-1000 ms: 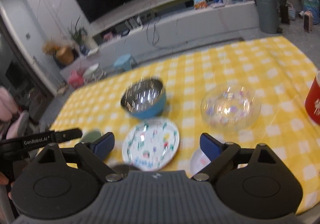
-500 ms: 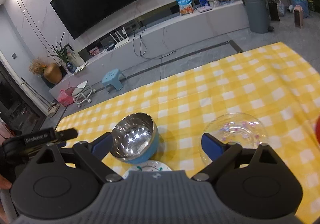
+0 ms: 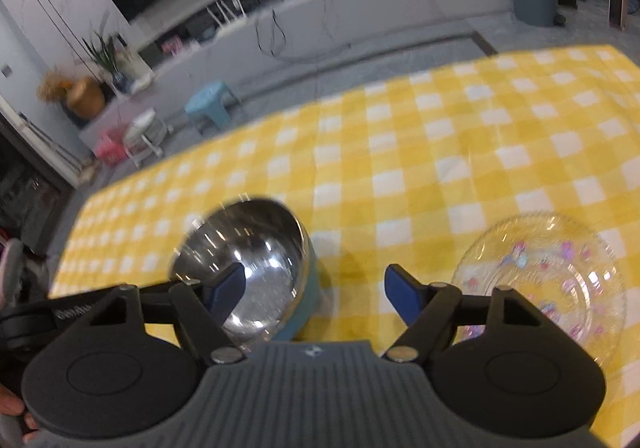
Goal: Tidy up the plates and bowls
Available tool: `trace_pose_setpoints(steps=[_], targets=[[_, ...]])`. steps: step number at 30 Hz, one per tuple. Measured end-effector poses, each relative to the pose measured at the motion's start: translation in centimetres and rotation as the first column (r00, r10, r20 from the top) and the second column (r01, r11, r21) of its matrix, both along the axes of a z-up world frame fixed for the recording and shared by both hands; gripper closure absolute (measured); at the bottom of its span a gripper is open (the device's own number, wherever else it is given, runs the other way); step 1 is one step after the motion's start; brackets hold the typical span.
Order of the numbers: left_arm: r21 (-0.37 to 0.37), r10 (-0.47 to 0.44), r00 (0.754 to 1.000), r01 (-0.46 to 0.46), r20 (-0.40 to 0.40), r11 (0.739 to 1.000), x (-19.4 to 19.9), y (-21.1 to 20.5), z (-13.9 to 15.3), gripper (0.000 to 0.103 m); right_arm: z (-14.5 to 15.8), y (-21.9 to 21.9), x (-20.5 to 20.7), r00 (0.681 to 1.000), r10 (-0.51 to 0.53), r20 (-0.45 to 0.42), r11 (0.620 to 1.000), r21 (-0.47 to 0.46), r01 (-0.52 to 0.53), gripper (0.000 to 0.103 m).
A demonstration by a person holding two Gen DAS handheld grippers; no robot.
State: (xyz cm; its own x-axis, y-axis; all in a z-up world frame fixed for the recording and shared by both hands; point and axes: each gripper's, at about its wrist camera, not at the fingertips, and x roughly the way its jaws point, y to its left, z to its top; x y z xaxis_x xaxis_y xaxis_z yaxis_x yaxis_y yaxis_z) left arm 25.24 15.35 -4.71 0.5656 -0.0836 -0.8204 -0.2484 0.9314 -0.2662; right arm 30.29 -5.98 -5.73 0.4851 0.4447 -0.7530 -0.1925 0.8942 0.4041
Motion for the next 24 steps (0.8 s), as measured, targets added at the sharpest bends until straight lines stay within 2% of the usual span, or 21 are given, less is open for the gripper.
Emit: trace_pose_setpoints(steps=[7, 8, 11, 14, 19, 24], targets=[[-0.007, -0.024, 0.999, 0.024, -0.049, 1.000, 0.6, -0.9, -1.8, 0.066, -2.9, 1.7, -0.1, 0.997, 0.046, -0.068, 0.998, -0.030, -0.048, 0.034], [-0.027, -0.024, 0.998, 0.023, -0.060, 0.999, 0.7, -0.9, -2.0, 0.073, -3.2, 1.8, 0.0, 0.996, 0.047, -0.071, 0.999, -0.023, -0.048, 0.035], [-0.100, 0.004, 0.996, -0.013, -0.090, 0.995, 0.7, -0.6, -2.5, 0.080, -3.6, 2.0, 0.0, 0.995, 0.053, -0.086, 0.999, 0.008, -0.052, 0.046], [-0.076, -0.001, 0.996, -0.005, -0.087, 0.997, 0.6, -0.8, -2.4, 0.083, -3.6, 2.5, 0.0, 0.994, 0.067, -0.084, 0.997, 0.043, -0.063, 0.072], [-0.030, -0.002, 0.995, -0.001, -0.103, 1.000, 0.6, -1.2, -2.4, 0.088, -3.1, 3.6, -0.5, 0.997, 0.063, -0.044, 0.998, -0.021, -0.064, 0.080], [-0.036, -0.019, 0.997, 0.016, -0.075, 0.999, 0.3, -1.4, -1.3, 0.089, -2.9, 2.7, -0.7, 0.999, 0.032, -0.042, 0.999, 0.001, -0.032, 0.086]])
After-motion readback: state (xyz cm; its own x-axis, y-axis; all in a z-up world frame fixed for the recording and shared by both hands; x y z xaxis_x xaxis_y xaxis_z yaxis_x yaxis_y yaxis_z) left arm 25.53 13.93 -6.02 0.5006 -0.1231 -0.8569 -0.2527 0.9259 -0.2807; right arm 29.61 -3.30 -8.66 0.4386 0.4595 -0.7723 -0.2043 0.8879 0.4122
